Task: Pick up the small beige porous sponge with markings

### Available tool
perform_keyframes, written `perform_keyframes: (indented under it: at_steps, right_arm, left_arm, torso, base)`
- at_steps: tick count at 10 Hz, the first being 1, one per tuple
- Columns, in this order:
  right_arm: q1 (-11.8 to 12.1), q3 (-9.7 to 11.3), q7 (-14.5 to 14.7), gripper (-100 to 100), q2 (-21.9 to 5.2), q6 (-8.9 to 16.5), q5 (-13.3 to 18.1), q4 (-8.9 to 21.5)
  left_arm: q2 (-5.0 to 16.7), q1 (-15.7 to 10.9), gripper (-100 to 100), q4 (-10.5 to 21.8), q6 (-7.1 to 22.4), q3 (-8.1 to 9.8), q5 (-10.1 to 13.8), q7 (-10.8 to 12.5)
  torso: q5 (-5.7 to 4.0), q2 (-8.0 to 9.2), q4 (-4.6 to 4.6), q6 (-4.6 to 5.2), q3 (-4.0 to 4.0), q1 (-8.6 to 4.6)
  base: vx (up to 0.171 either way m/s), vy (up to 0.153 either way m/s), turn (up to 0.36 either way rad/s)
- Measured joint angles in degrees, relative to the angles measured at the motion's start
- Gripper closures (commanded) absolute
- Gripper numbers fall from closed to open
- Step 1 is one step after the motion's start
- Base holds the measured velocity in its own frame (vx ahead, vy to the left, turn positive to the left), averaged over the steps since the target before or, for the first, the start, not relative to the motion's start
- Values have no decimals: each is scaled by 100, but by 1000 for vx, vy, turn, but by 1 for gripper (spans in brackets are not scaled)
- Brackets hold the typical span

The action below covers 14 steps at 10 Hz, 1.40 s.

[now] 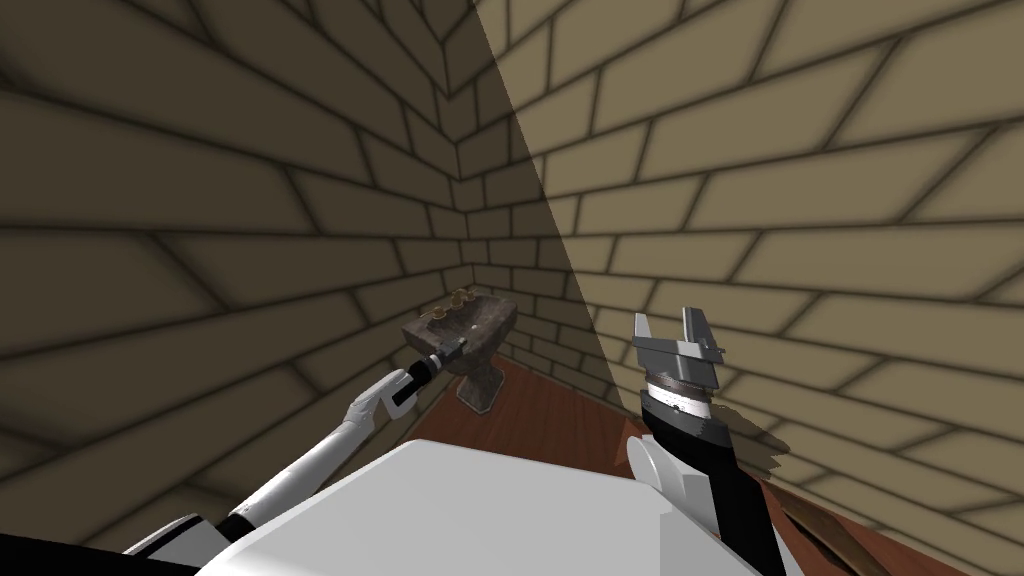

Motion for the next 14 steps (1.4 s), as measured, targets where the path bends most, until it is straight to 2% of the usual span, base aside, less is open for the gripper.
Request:
perform_keyframes:
  at_steps: [3, 5, 12, 13, 14]
  right_arm:
    - [0, 0, 0, 0, 0, 0, 0, 0]
    - [0, 0, 0, 0, 0, 0, 0, 0]
    - [0, 0, 0, 0, 0, 0, 0, 0]
    - [0, 0, 0, 0, 0, 0, 0, 0]
    - [-1, 0, 0, 0, 0, 0, 0, 0]
  left_arm:
    - [100, 503, 100, -552, 166, 61, -10, 28]
    - [76, 500, 100, -715, 142, 55, -10, 24]
    - [243, 1561, 100, -1936, 534, 165, -50, 50]
    - [230, 1614, 100, -2111, 559, 150, -58, 46]
    - [226, 1613, 0, -2137, 559, 144, -58, 46]
  torso:
    - [2, -7, -3, -1, -5, 5]
    - [-2, 9, 4, 4, 6, -5]
    - [-1, -7, 0, -1, -3, -2]
    - [-2, 4, 4, 3, 4, -5]
    - [-2, 8, 3, 0, 5, -3]
  base:
    - [42, 9, 10]
    - [30, 1, -3]
    - [51, 7, 9]
    - [0, 0, 0]
    - [0, 0, 0]
